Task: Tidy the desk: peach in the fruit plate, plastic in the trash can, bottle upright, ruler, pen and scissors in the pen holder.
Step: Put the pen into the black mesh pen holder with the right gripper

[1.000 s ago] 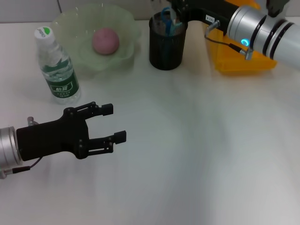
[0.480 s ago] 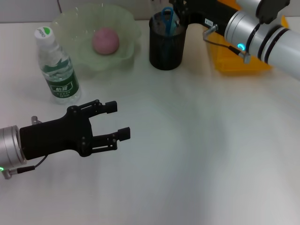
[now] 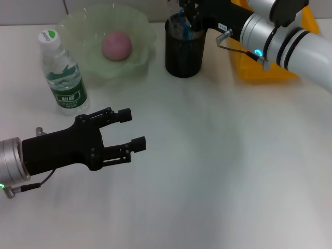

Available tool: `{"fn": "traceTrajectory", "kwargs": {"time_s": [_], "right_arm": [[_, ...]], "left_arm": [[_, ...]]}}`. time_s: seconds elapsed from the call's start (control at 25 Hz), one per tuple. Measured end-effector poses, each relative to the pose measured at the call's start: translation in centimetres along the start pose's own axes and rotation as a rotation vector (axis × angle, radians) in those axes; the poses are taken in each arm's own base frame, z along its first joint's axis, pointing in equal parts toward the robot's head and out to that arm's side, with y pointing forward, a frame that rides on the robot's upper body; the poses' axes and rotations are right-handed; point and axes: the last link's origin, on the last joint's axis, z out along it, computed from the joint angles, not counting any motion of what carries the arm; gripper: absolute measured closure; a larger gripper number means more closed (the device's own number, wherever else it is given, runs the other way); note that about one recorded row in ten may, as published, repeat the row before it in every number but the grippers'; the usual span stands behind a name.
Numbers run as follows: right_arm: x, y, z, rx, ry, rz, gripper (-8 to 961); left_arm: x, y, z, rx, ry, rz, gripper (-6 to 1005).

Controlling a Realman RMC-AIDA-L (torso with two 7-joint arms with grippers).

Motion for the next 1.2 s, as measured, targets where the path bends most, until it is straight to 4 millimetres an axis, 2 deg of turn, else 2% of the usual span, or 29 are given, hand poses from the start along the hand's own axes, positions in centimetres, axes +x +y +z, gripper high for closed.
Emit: {"fn": "traceTrajectory", "kwargs": {"time_s": [0.52,1.2], "right_arm": [[-0.13,0.04,0.04,0.02,-0.02,-0.141,828],[-0.04,0.62,0.06,0.013,-0.035,-0.098,829]], "left_arm": [[0.17,0.0,-0.11,0.005,0.018,-0.041,170],[0.58,-0.25,-0.05,0.002,0.017,-0.079,170]]}}
